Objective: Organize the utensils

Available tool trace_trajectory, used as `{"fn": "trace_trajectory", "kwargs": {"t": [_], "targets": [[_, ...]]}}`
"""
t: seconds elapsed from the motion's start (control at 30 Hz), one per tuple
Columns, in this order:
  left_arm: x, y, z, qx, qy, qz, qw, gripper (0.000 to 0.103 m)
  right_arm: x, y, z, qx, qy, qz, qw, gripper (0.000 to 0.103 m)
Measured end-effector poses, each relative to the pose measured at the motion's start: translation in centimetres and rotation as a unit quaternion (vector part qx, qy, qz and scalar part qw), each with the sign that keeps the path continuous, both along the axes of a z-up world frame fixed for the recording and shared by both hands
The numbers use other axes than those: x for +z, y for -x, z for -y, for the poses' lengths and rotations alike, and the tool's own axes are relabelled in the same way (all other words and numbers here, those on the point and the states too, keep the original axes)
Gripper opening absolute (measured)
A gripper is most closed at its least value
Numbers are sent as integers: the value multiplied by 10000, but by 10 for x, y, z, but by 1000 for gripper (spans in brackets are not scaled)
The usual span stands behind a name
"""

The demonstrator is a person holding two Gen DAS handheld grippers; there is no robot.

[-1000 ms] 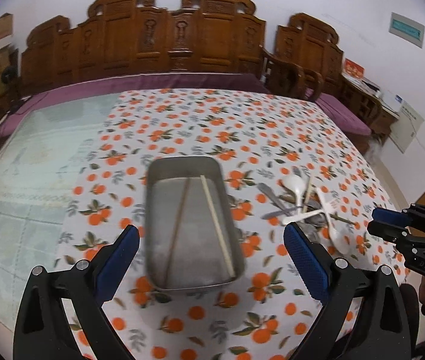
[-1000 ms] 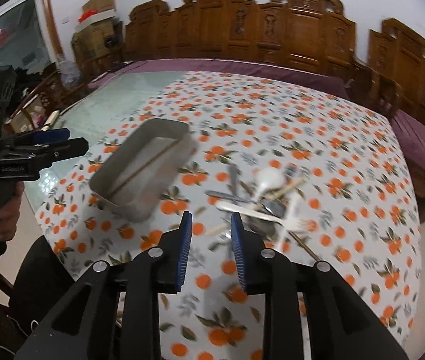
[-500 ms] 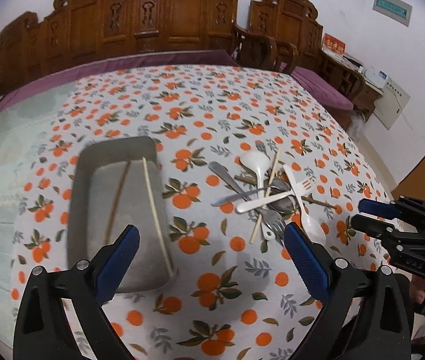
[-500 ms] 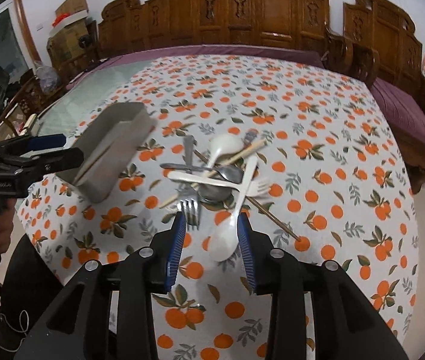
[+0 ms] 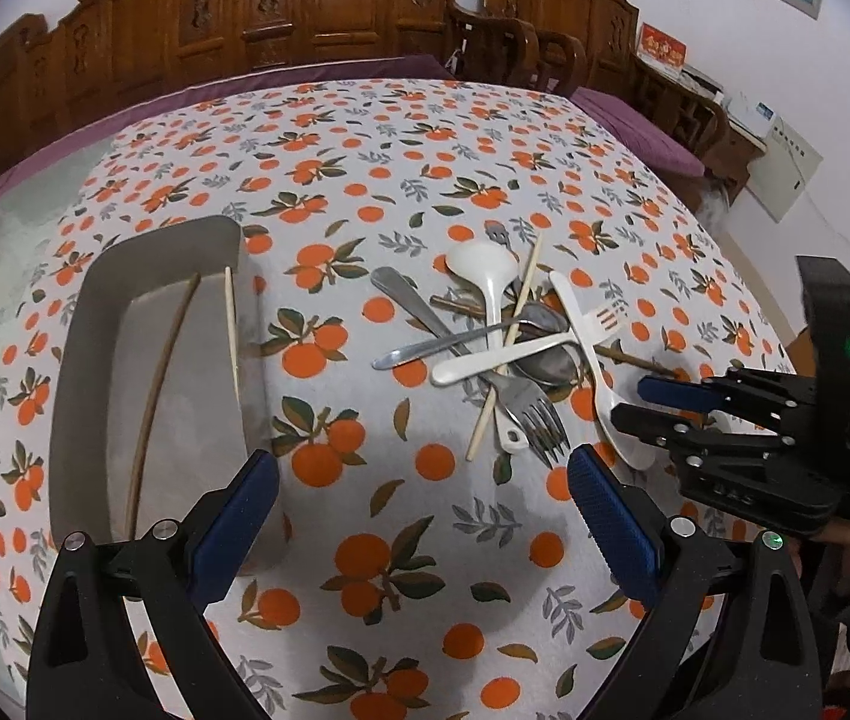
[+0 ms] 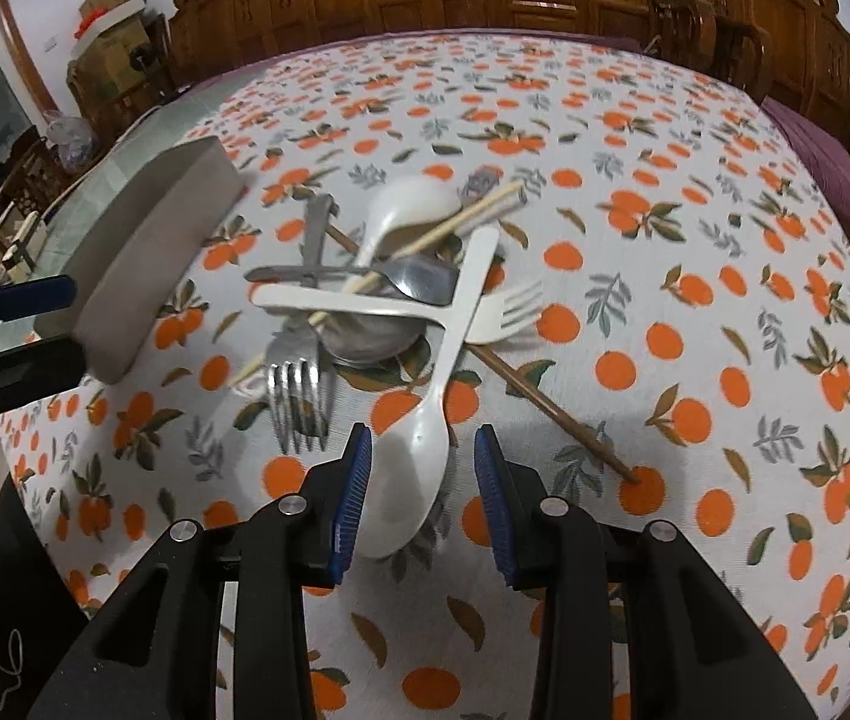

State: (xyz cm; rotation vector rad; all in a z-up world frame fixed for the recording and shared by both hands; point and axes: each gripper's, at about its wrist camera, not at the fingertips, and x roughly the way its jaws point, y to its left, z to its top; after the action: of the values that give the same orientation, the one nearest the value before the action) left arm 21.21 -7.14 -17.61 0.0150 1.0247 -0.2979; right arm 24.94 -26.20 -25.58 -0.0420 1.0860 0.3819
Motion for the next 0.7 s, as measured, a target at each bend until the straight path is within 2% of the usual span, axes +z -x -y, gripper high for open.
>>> {"fn": "trace_trajectory", "kwargs": {"t": [0.13,0.37,0.43,0.63,0.7], "targets": [[-1,1,0,5,0,-36,10000,93,-10,-2,-4,7,88,-47,10000,38],[-2,1,1,0,-11,-55,10000,93,-10,2,-17,89,438,136,9989,38],[-3,1,2,-3,-24,-58,10000,93,-10,5,-21,166,478,169,9986,22],[-4,1,6,3,-23,-83,10000,93,-8,5,-23,59,402,67,9992,8],[-6,-3,10,-1,-22,-91,10000,93,-5,6,-18,-28,315,24,9995,8]]}}
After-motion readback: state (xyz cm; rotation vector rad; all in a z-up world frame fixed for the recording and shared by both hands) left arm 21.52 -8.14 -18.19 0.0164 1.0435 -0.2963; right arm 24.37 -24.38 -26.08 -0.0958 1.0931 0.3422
